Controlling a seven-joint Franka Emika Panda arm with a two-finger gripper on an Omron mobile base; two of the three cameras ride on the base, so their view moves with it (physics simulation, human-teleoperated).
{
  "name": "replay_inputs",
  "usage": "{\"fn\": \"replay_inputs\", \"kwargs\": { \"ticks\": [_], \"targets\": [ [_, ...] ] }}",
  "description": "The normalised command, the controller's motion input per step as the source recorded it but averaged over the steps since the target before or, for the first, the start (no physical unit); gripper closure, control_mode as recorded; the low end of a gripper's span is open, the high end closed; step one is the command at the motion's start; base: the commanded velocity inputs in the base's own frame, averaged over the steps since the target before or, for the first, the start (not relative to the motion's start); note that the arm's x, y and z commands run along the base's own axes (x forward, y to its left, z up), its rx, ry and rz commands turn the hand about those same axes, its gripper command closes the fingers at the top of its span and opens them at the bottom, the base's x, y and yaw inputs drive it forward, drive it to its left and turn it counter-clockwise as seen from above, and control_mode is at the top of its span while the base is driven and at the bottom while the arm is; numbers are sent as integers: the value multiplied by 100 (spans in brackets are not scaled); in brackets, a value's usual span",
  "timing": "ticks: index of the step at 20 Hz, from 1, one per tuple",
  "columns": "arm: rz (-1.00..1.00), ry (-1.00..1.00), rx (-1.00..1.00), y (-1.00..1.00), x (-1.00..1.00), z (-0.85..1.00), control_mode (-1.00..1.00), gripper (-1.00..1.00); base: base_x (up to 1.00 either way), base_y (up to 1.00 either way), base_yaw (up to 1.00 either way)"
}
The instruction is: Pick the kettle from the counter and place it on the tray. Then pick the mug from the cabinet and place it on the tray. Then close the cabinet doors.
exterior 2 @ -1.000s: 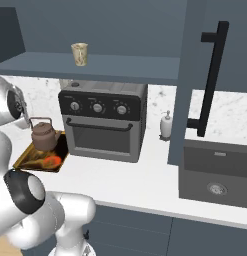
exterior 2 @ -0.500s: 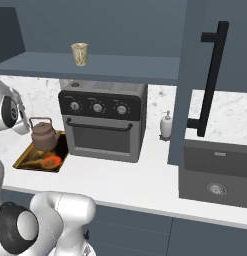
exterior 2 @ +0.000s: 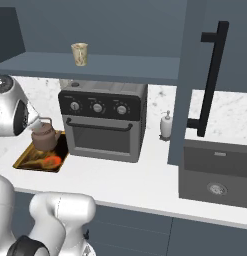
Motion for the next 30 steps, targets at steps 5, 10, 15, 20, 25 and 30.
{"fn": "replay_inputs", "kwargs": {
  "ticks": [5,10,15,20,25,30],
  "targets": [
    [51,4,-49,-31,-40,52,-100,-100,0,0,0],
    [54,2,-34,-61,-19,7,-100,-100,0,0,0],
    [38,-3,-12,-65,-46,-11,-100,-100,0,0,0],
    [34,-39,1,-20,2,11,-100,-100,0,0,0],
    [11,-21,10,-1,61,64,-100,-100,0,0,0],
    [1,3,6,-5,63,99,-100,-100,0,0,0]
  ]
}}
